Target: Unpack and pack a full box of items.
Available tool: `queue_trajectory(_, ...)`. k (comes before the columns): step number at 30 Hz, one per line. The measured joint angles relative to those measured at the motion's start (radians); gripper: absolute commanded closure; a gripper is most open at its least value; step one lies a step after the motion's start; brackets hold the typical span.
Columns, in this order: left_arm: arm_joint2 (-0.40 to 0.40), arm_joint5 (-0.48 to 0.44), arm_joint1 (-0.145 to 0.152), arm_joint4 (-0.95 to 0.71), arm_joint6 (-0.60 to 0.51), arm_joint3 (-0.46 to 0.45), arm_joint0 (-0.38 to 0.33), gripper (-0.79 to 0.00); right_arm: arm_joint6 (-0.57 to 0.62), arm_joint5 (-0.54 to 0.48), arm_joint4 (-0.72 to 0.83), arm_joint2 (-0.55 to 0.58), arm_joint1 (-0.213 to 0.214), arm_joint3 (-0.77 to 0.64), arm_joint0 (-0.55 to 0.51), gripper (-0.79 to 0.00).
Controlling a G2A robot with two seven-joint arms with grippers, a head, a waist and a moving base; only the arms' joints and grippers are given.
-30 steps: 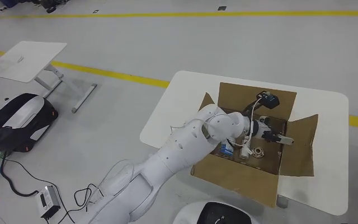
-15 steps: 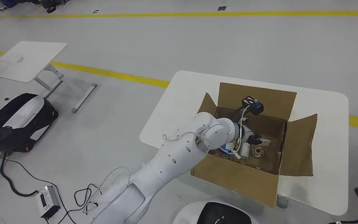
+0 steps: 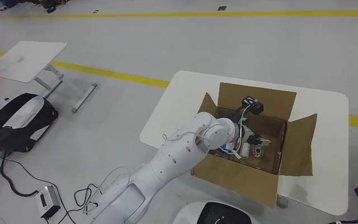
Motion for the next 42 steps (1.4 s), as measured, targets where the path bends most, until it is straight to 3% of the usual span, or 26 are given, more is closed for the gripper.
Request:
queue_trajectory(27,0.000,0.000,0.000,0.000,0.000,0.000,0.000,-0.785,0.000,0.000,0.000,0.000,0.000,0.000,0.000,0.000)
queue_trajectory(28,0.000,0.000,0.000,0.000,0.000,0.000,0.000,-0.727,0.000,0.000,0.000,0.000,0.000,0.000,0.000,0.000)
queue_trajectory(29,0.000,0.000,0.000,0.000,0.000,0.000,0.000,-0.219,0.000,0.000,0.000,0.000,0.000,0.000,0.000,0.000)
queue_trajectory(30,0.000,0.000,0.000,0.000,0.000,0.000,0.000,0.000,0.000,0.000,0.000,0.000,0.000,0.000,0.000,0.000)
queue_trajectory(33,0.000,0.000,0.000,0.000,0.000,0.000,0.000,0.000,0.000,0.000,0.000,0.000,0.000,0.000,0.000,0.000)
queue_trajectory(34,0.000,0.000,0.000,0.000,0.000,0.000,0.000,-0.489,0.000,0.000,0.000,0.000,0.000,0.000,0.000,-0.219)
queue_trajectory(35,0.000,0.000,0.000,0.000,0.000,0.000,0.000,-0.785,0.000,0.000,0.000,0.000,0.000,0.000,0.000,-0.785)
queue_trajectory(36,0.000,0.000,0.000,0.000,0.000,0.000,0.000,-0.606,0.000,0.000,0.000,0.000,0.000,0.000,0.000,-0.785)
queue_trajectory(37,0.000,0.000,0.000,0.000,0.000,0.000,0.000,-0.323,0.000,0.000,0.000,0.000,0.000,0.000,0.000,-0.785)
queue_trajectory(38,0.000,0.000,0.000,0.000,0.000,0.000,0.000,0.000,0.000,0.000,0.000,0.000,0.000,0.000,0.000,-0.674)
queue_trajectory(40,0.000,0.000,0.000,0.000,0.000,0.000,0.000,0.000,0.000,0.000,0.000,0.000,0.000,0.000,0.000,-0.785)
queue_trajectory(42,0.000,0.000,0.000,0.000,0.000,0.000,0.000,0.000,0.000,0.000,0.000,0.000,0.000,0.000,0.000,-0.785)
